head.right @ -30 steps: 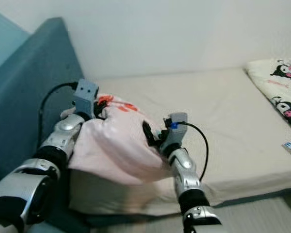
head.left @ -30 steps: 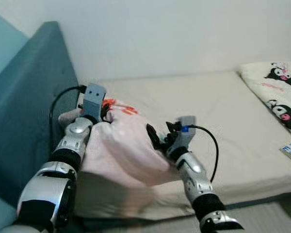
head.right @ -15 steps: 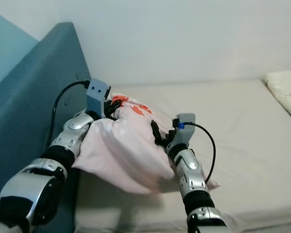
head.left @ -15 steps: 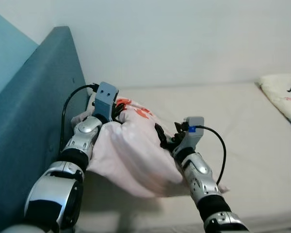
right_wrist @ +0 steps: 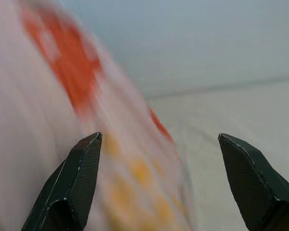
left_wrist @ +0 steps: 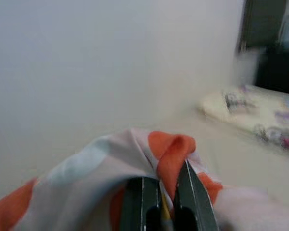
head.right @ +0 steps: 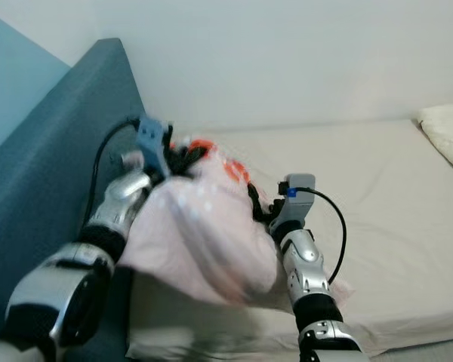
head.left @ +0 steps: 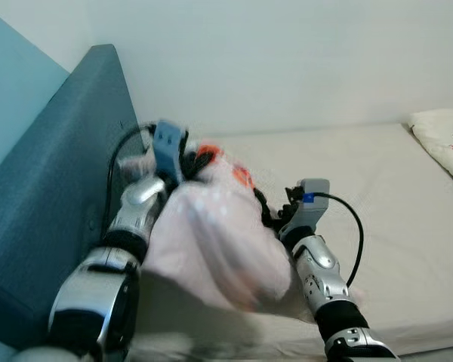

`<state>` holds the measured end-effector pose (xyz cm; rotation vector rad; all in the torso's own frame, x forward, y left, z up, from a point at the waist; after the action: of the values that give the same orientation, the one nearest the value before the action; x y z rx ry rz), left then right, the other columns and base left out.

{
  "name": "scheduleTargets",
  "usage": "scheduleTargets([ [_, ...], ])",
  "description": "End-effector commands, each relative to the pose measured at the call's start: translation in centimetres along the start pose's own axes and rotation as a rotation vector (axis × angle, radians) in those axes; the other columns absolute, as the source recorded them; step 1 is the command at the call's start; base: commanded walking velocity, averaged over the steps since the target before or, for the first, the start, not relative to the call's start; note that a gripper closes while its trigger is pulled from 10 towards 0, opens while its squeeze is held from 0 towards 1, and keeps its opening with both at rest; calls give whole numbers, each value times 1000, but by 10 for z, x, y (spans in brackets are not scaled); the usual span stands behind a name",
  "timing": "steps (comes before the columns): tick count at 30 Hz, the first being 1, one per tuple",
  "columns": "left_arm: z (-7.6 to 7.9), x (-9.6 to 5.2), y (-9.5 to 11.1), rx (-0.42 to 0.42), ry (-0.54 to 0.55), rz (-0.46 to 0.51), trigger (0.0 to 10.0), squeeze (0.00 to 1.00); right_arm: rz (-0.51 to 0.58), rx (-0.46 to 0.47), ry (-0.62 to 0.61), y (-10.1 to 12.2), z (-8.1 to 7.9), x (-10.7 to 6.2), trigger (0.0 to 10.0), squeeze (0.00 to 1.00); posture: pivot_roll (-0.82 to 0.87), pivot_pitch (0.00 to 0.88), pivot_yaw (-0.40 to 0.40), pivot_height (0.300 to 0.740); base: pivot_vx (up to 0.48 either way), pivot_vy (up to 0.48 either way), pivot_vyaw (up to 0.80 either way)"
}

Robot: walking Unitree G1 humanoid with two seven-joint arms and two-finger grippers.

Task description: Clean up the room

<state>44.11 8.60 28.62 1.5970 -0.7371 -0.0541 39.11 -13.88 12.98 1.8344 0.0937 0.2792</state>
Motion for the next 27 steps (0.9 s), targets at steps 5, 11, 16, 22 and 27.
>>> scheduleTargets([
  [5,-41,18,129,133,206,411,10000,0,-38,12,-12,-13,1,-9,10000,0,-223,97,40,740,0,0,0],
  [11,-72,-5,63,405,377,97,10000,0,-48,19,-22,-21,0,-21,10000,0,-244,150,48,740,0,0,0],
  [16,-69,-49,-37,389,348,-235,10000,0,-96,25,-38,-35,3,-40,10000,0,-243,207,39,740,0,0,0],
  [22,-44,-85,-98,441,238,-411,10000,0,-110,30,-49,-40,2,-51,10000,0,-266,262,37,740,0,0,0],
  [27,-35,-115,-131,599,146,-555,10000,0,-135,37,-61,-45,-1,-66,10000,0,-290,311,36,740,0,0,0],
])
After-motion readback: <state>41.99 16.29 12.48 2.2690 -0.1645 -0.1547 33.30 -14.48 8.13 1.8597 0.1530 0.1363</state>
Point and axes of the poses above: a point about 5 cm out from each wrist's last joint towards the gripper, its own x axis pointing out of the wrist towards the gripper, its own y axis along the axis of the wrist's last joint, z = x × y, the point moved 4 cm from there along x, pointing out of the wrist towards the gripper, and after that the axes turned 7 degrees about x, right-handed, at the moved point
